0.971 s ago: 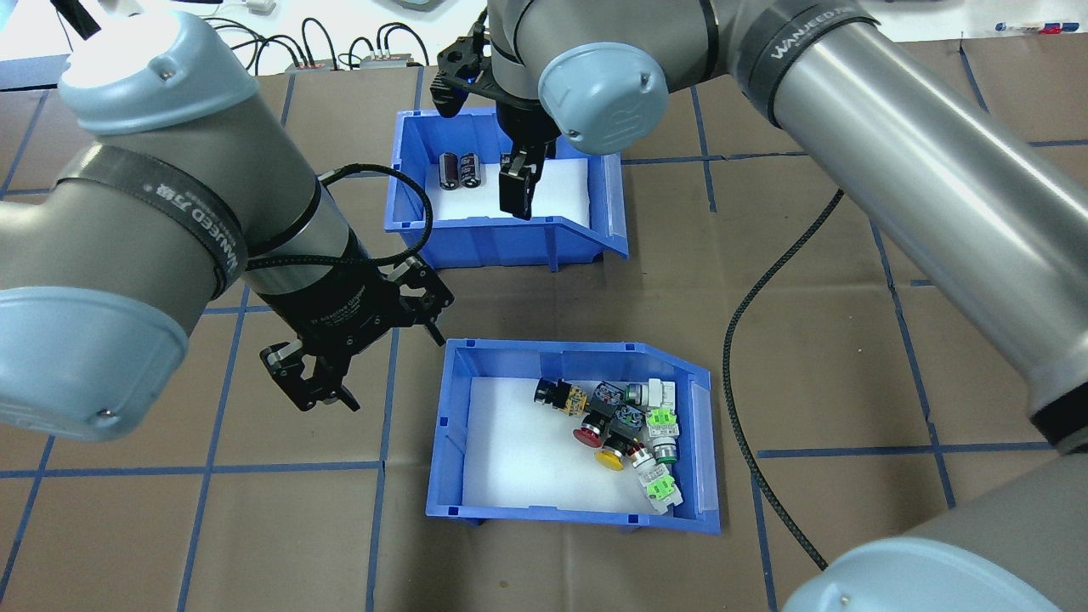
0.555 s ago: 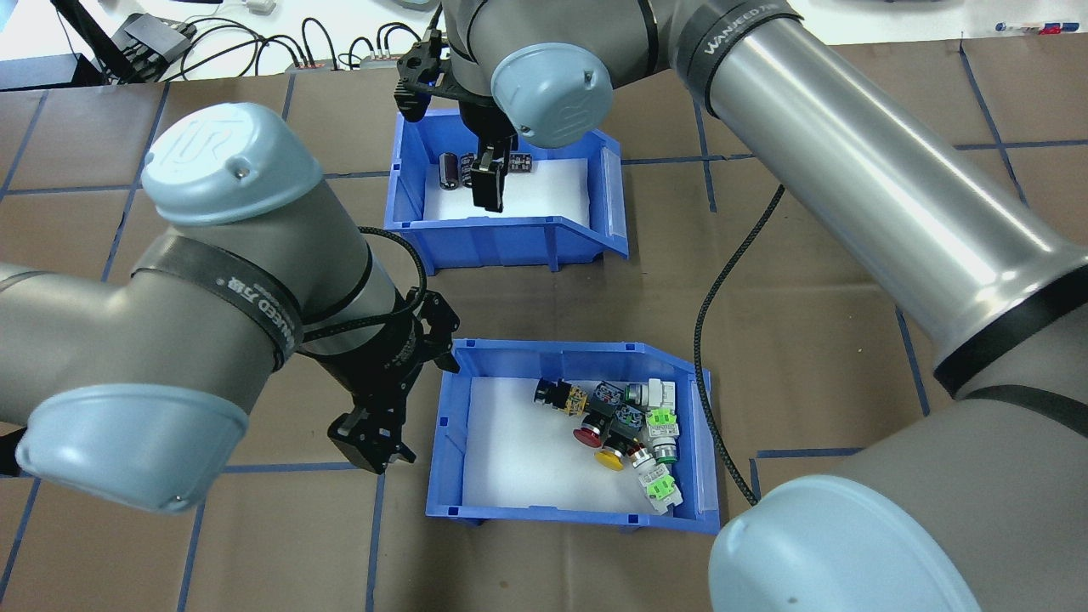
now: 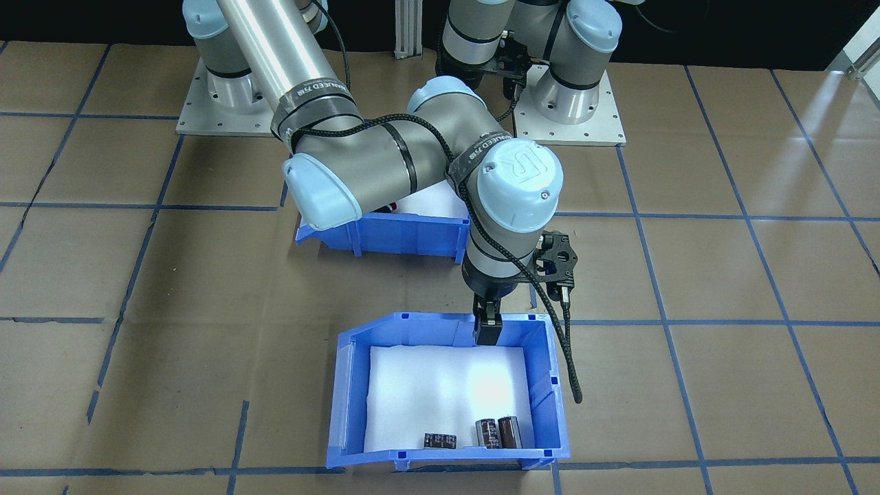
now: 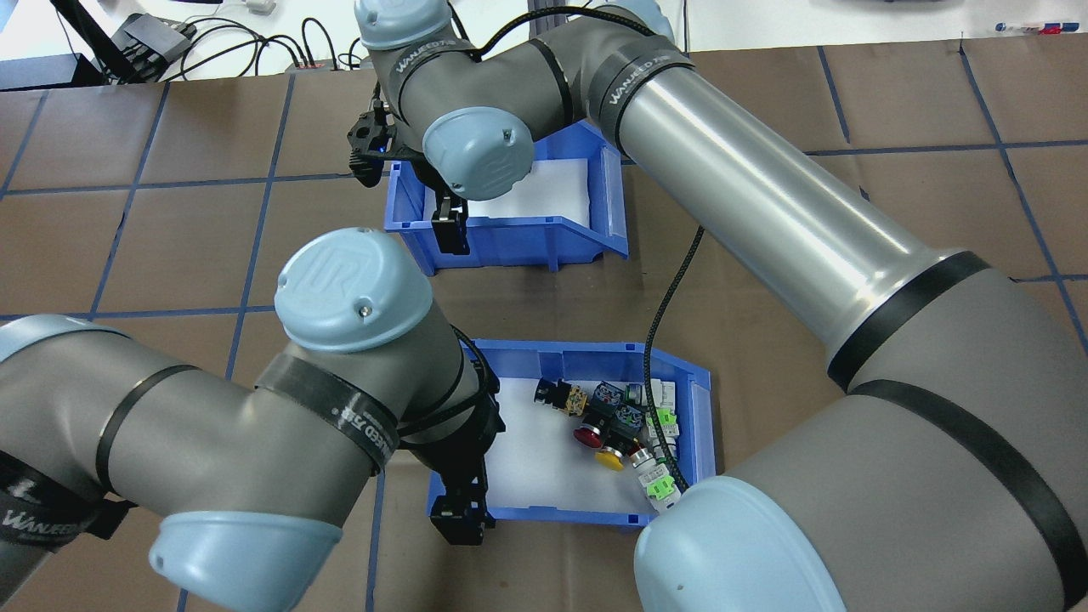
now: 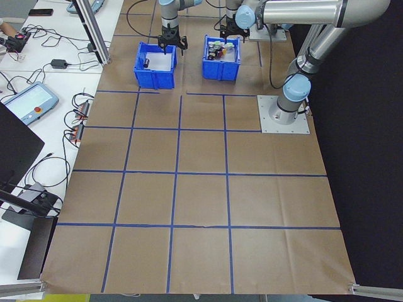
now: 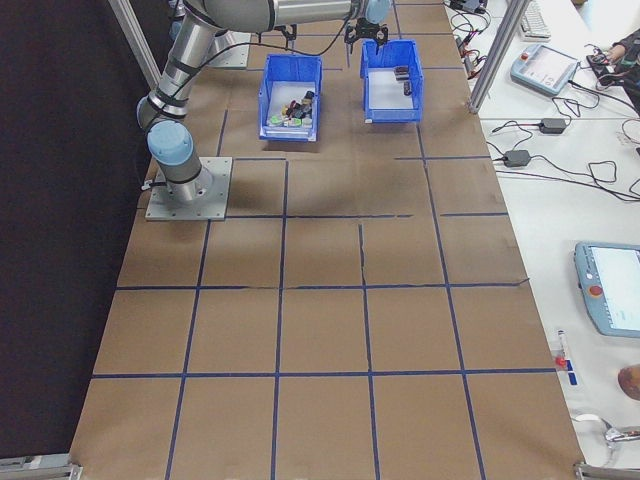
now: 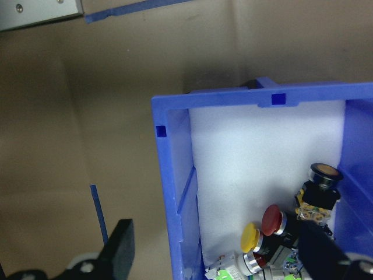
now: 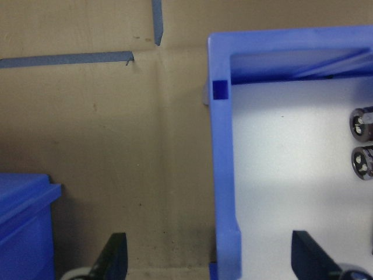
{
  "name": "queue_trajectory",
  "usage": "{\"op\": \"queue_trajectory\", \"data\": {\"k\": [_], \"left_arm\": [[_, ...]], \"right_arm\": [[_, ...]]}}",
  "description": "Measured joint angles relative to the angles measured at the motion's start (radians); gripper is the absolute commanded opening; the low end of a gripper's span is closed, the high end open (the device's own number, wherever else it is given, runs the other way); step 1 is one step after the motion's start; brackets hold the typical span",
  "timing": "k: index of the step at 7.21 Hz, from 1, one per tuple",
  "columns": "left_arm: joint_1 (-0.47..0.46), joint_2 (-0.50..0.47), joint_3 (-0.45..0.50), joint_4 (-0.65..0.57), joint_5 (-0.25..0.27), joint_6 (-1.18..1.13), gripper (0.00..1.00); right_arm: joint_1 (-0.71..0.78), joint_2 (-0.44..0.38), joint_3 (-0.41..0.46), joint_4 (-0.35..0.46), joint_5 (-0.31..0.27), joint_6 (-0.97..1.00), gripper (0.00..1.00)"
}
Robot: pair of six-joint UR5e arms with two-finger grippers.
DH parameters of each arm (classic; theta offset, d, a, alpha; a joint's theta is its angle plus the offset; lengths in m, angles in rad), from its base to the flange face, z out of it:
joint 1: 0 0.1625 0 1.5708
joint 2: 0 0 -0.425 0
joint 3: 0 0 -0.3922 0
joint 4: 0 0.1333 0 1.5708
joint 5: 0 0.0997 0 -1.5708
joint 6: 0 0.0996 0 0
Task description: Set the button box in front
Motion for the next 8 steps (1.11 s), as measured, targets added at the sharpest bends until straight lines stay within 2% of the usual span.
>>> {"op": "queue_trajectory", "data": {"k": [2,5,6,7,8], "left_arm": [[-0.035,-0.003,-0.051,0.046,-0.028,-0.113,0.99],[-0.085,-0.024,-0.089,0.083,-0.032,-0.190,0.99],[-0.097,-0.053,-0.092,0.120,-0.033,-0.200,0.99],[-0.112,-0.078,-0.094,0.165,-0.032,-0.220,0.98],[-0.125,-0.092,-0.094,0.191,-0.032,-0.240,0.96]], "right_arm": [[0.012,0.019,0.010,-0.005,-0.008,-0.019,1.00],[0.012,0.047,0.036,-0.074,-0.012,-0.016,1.00],[0.011,0.040,0.060,-0.091,-0.017,-0.015,0.93],[0.011,0.033,0.081,-0.117,-0.034,-0.014,0.61],[0.011,0.029,0.094,-0.139,-0.059,-0.011,0.48]]}}
